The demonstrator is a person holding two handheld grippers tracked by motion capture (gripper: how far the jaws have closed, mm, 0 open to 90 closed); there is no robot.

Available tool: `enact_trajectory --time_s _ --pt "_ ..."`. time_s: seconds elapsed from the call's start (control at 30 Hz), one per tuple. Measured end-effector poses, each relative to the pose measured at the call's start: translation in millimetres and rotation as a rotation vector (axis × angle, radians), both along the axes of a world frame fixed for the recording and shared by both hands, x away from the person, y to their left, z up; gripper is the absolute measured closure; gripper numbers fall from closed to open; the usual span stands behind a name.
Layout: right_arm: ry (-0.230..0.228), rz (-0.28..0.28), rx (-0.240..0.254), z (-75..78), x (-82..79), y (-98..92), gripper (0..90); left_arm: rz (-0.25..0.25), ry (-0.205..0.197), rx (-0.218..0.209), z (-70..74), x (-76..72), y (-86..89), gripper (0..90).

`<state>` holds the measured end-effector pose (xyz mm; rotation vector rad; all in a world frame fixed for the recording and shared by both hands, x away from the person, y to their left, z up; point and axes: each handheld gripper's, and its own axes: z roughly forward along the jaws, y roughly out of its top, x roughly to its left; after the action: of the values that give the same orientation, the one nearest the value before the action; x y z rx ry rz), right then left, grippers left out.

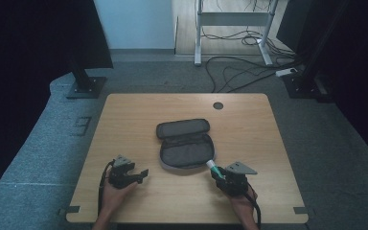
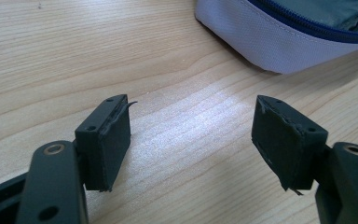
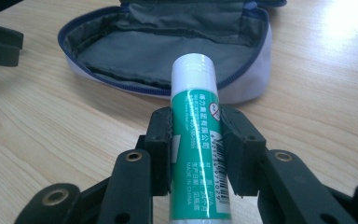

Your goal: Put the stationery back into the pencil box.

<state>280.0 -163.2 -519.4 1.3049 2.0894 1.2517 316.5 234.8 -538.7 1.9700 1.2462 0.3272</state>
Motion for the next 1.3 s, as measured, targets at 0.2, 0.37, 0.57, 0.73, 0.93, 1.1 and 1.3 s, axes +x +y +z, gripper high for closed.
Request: enact_trajectory --time_s 0.2,0.37,0.57,0.73,0.93,1.1,1.3 --pt "-0.009 0.005 0.001 4.3 4.0 2.9 64.8 -0.001 0.005 -0.003 -0.3 -0.1 0.2 28.7" --pt "-0.018 0.007 0.012 9.6 8.3 2.7 64.8 -0.002 0.007 -0.005 -0.5 0.0 1.1 28.7" --pt "-0.022 0.007 0.028 14.6 17.6 6.4 64.8 -0.005 0.01 -0.01 -0.3 0.3 2.7 28.7" --pt "-0.021 0.013 0.024 15.1 23.3 11.4 64.8 -0.007 0.008 -0.011 0.7 0.0 3.0 28.8" --pt "-0.016 0.021 0.024 15.3 28.5 16.3 64.8 -0.009 0.008 -0.01 0.9 -0.1 2.9 28.7" --pt "-0.017 0.024 0.025 16.8 32.1 19.4 64.8 -0.009 0.014 -0.014 -0.5 0.3 2.6 28.7" --pt "-0.022 0.032 0.027 20.6 40.1 25.7 64.8 -0.013 0.017 -0.01 -1.4 0.3 1.4 28.7"
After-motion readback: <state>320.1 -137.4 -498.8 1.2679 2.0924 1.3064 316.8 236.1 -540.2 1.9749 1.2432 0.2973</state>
